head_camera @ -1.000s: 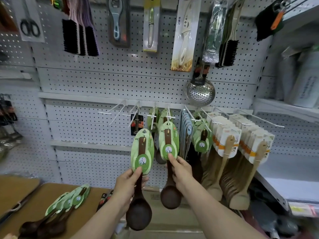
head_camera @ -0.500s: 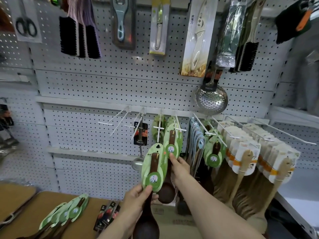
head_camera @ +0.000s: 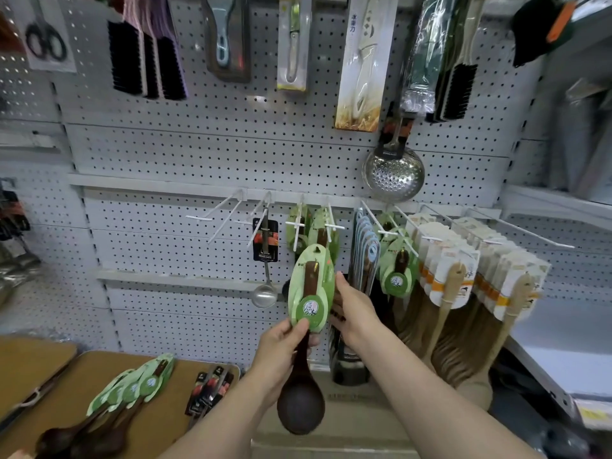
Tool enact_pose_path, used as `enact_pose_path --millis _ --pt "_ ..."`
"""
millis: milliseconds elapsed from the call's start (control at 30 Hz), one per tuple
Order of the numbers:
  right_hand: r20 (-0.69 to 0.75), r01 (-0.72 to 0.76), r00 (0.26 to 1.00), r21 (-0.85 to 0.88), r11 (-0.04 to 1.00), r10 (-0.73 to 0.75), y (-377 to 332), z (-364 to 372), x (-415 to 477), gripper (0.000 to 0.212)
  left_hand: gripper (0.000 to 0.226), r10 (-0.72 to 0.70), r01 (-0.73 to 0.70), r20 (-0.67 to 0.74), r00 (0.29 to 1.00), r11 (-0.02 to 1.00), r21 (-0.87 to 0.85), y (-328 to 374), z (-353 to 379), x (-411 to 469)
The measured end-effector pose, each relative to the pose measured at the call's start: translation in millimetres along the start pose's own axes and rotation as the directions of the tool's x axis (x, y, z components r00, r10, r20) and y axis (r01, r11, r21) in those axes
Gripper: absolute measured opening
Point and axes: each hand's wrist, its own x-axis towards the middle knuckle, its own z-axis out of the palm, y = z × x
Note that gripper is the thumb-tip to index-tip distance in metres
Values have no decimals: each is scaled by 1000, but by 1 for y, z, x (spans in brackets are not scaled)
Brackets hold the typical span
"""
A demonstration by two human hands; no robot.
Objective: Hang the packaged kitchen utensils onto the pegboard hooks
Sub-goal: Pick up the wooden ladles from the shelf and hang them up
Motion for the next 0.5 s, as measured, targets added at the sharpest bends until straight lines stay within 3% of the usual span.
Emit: enact_pose_path --millis 200,500 --pt "50 192 981 -123 974 -187 -9 -11 -31 34 18 -6 7 16 1000 999 -46 7 24 -1" --pt "-88 202 973 -106 974 -212 -24 -14 -22 30 19 -29 32 74 997 999 -38 3 38 5"
